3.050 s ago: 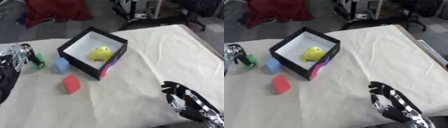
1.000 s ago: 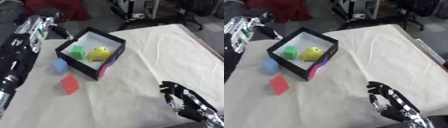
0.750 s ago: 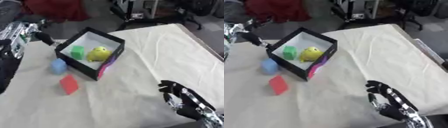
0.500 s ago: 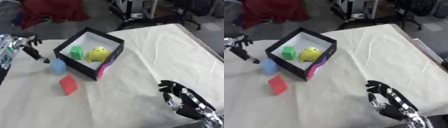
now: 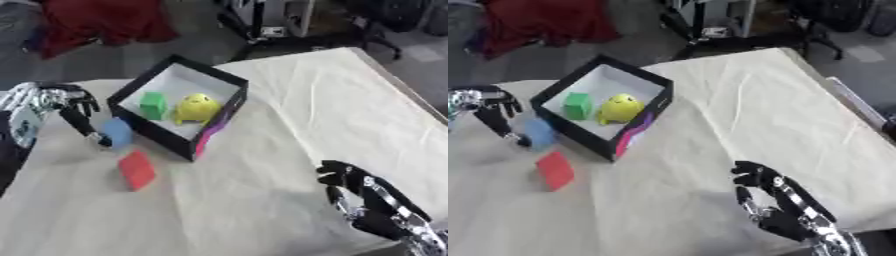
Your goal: Pick up objects on the table and place them in the box.
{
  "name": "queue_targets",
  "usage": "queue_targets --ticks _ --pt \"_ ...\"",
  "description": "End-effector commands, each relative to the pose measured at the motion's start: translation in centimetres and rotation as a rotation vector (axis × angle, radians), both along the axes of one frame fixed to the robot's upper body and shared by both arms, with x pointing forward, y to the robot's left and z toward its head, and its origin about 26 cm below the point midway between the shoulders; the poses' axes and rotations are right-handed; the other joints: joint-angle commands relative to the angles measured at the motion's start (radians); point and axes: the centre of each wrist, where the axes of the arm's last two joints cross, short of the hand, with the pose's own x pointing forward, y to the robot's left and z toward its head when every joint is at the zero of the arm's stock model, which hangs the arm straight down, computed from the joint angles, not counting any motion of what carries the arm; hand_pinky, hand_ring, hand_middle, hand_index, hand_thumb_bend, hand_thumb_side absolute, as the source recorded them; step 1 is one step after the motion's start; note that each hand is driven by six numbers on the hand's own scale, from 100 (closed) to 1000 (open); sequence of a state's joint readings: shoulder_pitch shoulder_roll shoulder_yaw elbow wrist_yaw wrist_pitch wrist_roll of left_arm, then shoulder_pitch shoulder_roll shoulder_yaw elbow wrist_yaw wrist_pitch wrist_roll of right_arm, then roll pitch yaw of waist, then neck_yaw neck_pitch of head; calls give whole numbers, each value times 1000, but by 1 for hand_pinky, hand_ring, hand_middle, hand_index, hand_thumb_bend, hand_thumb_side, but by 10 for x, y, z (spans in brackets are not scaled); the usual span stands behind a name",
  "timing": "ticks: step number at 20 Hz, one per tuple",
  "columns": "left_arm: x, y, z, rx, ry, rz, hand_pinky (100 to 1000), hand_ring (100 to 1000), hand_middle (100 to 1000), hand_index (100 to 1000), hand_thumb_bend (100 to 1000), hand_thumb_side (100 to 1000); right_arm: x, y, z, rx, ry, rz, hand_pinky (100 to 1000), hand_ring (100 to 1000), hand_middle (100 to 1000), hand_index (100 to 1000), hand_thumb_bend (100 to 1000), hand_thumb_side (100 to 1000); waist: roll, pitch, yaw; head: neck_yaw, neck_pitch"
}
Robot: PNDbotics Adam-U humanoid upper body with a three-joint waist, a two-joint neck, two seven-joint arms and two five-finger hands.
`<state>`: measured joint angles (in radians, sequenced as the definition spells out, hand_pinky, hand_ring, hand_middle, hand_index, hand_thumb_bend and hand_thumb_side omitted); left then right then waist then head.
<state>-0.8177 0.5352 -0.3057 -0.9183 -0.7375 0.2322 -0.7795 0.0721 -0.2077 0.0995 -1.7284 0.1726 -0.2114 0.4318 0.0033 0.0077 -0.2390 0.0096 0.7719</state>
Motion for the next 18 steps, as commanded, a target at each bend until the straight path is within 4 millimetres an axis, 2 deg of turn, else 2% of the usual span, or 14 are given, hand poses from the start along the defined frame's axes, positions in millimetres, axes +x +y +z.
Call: queue_targets --ticks 1,6,13,18 --pt "1 -6 19 -22 13 -7 736 672 690 828 780 333 1 -3 5 -18 -17 6 857 792 802 909 100 463 -7 -19 -1 -4 -2" --pt "-1 -13 21 14 48 0 734 669 685 822 734 334 2 -3 5 -17 -18 8 857 792 802 910 100 466 -7 -20 -1 -5 -2" --pt "-2 -12 18 98 -1 41 727 663 686 823 686 341 2 -3 5 -16 -18 9 858 792 802 909 100 465 -7 -20 0 -9 -2" --pt "-2 -14 9 111 -8 54 709 647 671 817 666 328 2 -2 5 -15 -18 10 857 792 801 909 100 465 -8 -19 1 -11 -2"
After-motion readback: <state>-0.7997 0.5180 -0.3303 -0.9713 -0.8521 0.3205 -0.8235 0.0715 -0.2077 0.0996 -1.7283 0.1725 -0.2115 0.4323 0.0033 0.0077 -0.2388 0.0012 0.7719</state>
